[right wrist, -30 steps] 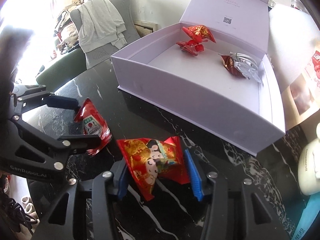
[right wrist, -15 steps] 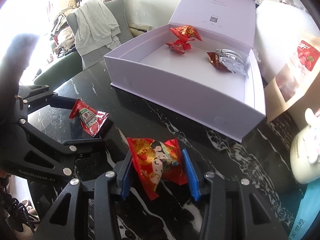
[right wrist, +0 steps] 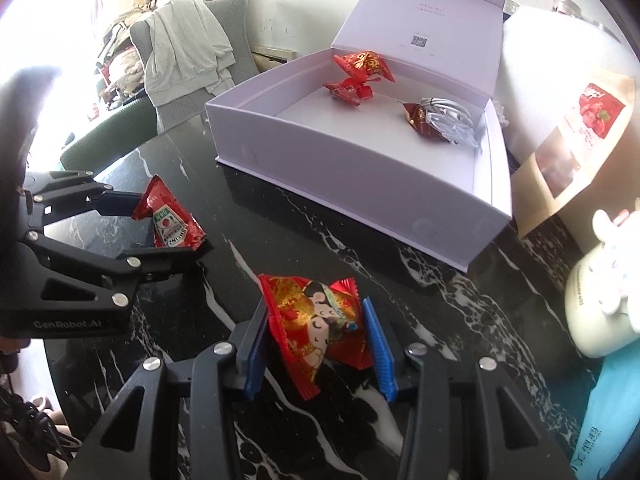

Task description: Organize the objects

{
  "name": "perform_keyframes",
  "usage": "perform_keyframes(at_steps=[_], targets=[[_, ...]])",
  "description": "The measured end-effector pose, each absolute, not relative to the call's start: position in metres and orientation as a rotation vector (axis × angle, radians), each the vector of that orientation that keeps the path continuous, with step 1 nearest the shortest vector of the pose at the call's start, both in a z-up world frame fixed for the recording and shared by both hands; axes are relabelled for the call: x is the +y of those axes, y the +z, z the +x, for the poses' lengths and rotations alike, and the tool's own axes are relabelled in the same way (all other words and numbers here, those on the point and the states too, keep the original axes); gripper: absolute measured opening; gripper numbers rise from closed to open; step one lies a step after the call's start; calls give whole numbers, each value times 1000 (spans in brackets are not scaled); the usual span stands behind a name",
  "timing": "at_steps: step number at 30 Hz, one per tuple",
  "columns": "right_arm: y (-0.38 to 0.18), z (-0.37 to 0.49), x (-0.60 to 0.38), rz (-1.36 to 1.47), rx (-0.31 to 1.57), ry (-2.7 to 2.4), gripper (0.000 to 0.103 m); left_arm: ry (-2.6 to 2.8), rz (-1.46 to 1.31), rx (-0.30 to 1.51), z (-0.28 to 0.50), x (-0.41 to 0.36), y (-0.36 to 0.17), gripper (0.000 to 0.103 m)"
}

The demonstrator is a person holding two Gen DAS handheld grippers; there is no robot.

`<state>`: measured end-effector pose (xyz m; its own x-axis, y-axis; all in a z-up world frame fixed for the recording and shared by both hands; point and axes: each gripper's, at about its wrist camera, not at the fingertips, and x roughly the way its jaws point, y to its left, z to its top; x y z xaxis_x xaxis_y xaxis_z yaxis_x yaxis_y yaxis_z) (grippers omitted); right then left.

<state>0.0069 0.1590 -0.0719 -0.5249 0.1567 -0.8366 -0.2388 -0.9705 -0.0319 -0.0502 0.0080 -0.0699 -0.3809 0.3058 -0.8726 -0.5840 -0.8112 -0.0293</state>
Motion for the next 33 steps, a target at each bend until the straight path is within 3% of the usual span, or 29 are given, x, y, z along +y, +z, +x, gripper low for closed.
perform_keyframes(at_steps=[8,19,23,33], targets=[[-71,23,159,-1392,148,2537,44,2187,-1281,379,-34,10,-60,50],[-71,35,158,-1390,166,2527,44,2167,-1252,422,-21,14,-50,18],[-71,35,157,-1387,169,2532,44,2154,-1262,517,-14,22,-61,17],[-71,37,158,-1386,183,2536,44,2178,-1241,465,-18,24,-66,19]])
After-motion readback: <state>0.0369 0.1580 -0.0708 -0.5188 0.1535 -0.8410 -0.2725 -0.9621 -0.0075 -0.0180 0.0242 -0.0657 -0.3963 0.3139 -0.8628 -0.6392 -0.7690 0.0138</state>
